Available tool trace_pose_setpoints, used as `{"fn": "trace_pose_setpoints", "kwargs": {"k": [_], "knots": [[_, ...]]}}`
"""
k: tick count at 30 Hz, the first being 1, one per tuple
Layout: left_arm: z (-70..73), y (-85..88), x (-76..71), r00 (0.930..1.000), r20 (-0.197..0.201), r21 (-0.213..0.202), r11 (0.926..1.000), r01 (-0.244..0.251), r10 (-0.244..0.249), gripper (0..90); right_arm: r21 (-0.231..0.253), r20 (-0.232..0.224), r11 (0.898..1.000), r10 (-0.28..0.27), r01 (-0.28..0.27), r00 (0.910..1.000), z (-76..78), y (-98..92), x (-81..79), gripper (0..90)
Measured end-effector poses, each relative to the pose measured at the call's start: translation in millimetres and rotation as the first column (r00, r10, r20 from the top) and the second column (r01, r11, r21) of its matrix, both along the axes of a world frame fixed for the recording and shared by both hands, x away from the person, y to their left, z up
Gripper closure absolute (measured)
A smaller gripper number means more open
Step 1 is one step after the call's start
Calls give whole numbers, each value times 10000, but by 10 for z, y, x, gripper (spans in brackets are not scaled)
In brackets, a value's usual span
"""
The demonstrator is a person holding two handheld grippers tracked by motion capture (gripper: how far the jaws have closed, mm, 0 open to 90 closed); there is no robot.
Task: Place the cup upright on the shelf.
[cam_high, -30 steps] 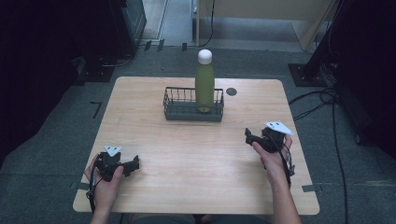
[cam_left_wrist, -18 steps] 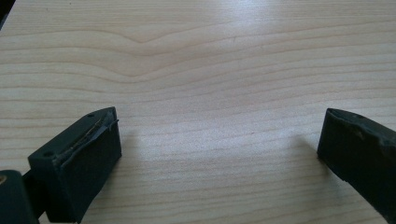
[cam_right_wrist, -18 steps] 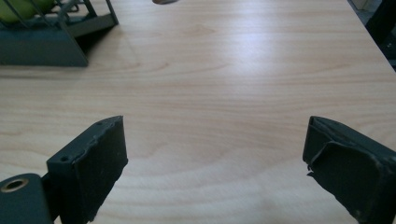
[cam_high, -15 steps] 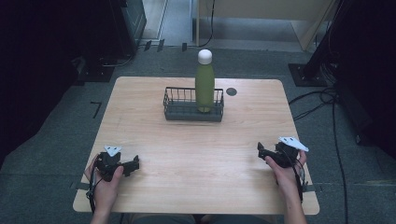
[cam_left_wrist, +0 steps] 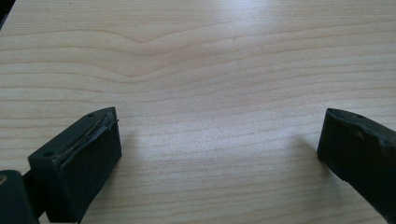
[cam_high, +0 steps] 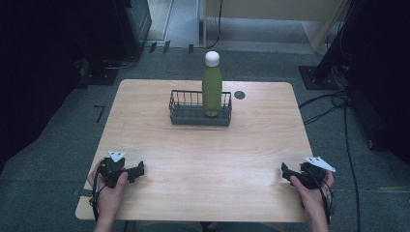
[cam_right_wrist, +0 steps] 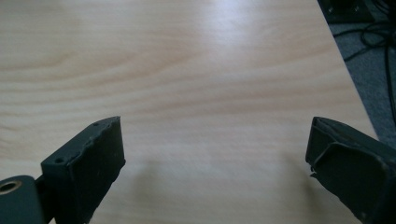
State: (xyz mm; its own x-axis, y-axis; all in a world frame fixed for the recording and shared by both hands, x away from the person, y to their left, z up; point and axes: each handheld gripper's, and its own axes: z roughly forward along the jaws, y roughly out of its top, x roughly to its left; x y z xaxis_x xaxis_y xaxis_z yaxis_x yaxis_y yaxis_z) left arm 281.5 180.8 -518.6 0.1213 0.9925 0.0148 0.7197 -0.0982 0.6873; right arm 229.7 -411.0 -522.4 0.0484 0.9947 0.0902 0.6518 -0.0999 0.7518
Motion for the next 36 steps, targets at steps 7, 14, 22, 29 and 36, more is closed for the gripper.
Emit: {"fn": "trace_pose_setpoints", "kwargs": {"k": [7,14,22,29,36], "knots": [[1,0,0,10000,-9,4,10000,1,-1,1,-636,-514,9978,139,-172,9986,-48,-115,-158,33],[0,0,-1,10000,-7,8,10000,8,-8,1,-624,-510,9977,228,-260,9984,-52,-114,-220,33],[-1,0,-1,10000,4,-7,10000,6,-6,1,-625,-514,9977,231,-263,9984,-52,-115,-220,33],[0,1,-1,10000,2,-1,10000,10,-10,2,-624,-515,9977,231,-263,9984,-52,-115,-220,33],[0,1,-1,10000,-4,4,10000,13,-13,2,-653,-503,9975,235,-267,9985,-53,-115,-213,30]]}}
